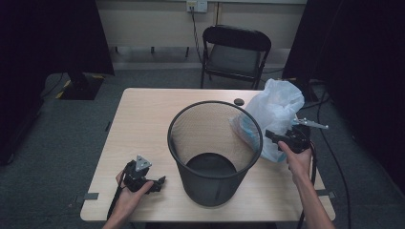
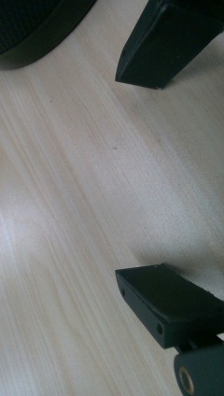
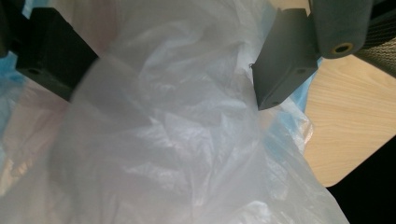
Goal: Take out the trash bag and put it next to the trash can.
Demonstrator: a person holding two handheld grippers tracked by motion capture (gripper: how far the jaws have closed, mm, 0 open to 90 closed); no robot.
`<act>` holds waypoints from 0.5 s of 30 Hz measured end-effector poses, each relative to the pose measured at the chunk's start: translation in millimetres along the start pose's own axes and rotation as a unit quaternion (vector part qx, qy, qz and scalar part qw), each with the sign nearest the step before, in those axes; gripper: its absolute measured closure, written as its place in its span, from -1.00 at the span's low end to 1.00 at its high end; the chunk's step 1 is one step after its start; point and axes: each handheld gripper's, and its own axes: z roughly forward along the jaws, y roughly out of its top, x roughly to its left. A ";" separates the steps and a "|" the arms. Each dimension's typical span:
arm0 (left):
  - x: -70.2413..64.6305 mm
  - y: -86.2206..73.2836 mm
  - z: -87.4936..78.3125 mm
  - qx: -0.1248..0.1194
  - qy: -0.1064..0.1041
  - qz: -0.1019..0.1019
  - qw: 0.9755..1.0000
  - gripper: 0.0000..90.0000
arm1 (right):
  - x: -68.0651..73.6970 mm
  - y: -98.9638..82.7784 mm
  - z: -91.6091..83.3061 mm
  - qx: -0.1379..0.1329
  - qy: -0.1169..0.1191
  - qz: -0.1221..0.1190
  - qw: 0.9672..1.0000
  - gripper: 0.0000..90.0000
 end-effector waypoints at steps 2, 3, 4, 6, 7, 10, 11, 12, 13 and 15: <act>0.3 0.1 -0.1 0.001 0.000 0.002 1.000 -0.87 | 0.9 -1.1 -3.6 -0.001 0.002 0.002 1.000 -0.62; 0.5 0.2 -0.3 0.003 0.000 0.004 1.000 -0.88 | 3.2 -1.2 -5.9 -0.002 0.003 0.003 1.000 -0.62; 0.4 0.1 -0.2 0.002 0.000 0.003 1.000 -0.88 | 5.5 -1.5 -8.2 -0.006 0.006 0.003 1.000 -0.62; 0.4 0.1 -0.2 0.002 0.000 0.003 1.000 -0.88 | 10.0 -2.4 -12.2 -0.008 0.016 -0.001 1.000 -0.62; 0.2 0.1 -0.1 0.001 0.000 0.001 1.000 -0.88 | 12.6 -3.5 -14.2 -0.009 0.014 -0.005 1.000 -0.62; 0.1 0.1 -0.1 0.001 0.001 0.001 1.000 -0.88 | 17.5 -8.9 -19.2 -0.005 0.013 -0.015 1.000 -0.62; 0.4 0.2 -0.3 0.003 0.000 0.003 1.000 -0.88 | 18.4 -11.0 -21.0 0.000 0.010 -0.016 1.000 -0.62; 0.4 0.2 -0.3 0.003 0.000 0.003 1.000 -0.88 | 17.9 -13.3 -23.0 -0.002 0.007 -0.018 1.000 -0.62; 0.3 0.2 -0.3 0.003 0.001 0.003 1.000 -0.88 | 17.4 -15.4 -25.3 -0.005 0.008 -0.014 1.000 -0.61; 0.2 0.2 -0.2 0.002 0.001 0.002 1.000 -0.88 | 16.6 -18.4 -30.4 -0.007 0.008 -0.015 1.000 -0.61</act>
